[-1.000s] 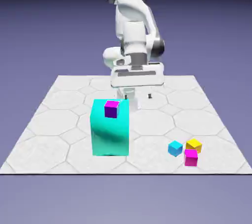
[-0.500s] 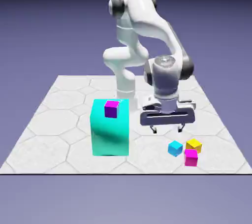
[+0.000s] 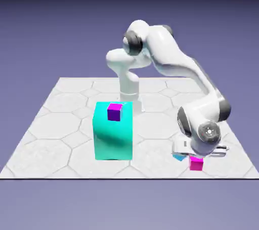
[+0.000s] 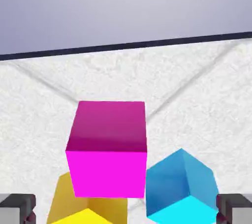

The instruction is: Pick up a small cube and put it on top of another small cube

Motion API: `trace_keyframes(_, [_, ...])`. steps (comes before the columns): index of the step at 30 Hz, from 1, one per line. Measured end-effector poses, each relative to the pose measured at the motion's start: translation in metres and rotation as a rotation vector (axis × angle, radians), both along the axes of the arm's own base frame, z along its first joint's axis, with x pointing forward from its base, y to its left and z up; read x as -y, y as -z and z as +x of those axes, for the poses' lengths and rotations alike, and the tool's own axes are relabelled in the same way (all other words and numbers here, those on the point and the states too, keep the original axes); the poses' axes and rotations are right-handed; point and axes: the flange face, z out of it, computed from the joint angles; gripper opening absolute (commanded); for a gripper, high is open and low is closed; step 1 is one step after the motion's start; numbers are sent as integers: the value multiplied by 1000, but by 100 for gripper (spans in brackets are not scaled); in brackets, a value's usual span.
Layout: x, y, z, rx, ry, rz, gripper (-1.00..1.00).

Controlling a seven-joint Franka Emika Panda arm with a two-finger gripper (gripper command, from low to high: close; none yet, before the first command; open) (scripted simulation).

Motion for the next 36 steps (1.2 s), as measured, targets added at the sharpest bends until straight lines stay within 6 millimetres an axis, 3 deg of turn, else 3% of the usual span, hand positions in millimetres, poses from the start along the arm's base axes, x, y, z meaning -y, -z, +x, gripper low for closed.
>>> trace_keyframes(1, [0,0,0,0,0,0,0])
trace_keyframes(4, [-3,46,-27,-1,0,0,0])
trace_keyframes(5, [-4,56,-34,0,0,-1,-100])
trace_keyframes(7, [-4,56,-34,-1,1,0,-100])
trace_keyframes(11, [6,-5,2,1,4,-1,-100])
trace_keyframes(16, [115,-83,21,12,59,-29,-100])
trace_keyframes(20, [203,-146,16,11,122,-39,-100])
trace_keyframes(24, [287,-206,-9,6,197,-33,-100])
trace_keyframes(29, [379,-273,-63,0,299,1,-100])
trace_keyframes(30, [379,-273,-63,0,300,1,-100])
trace_keyframes(36, [367,-220,-92,0,300,1,-100])
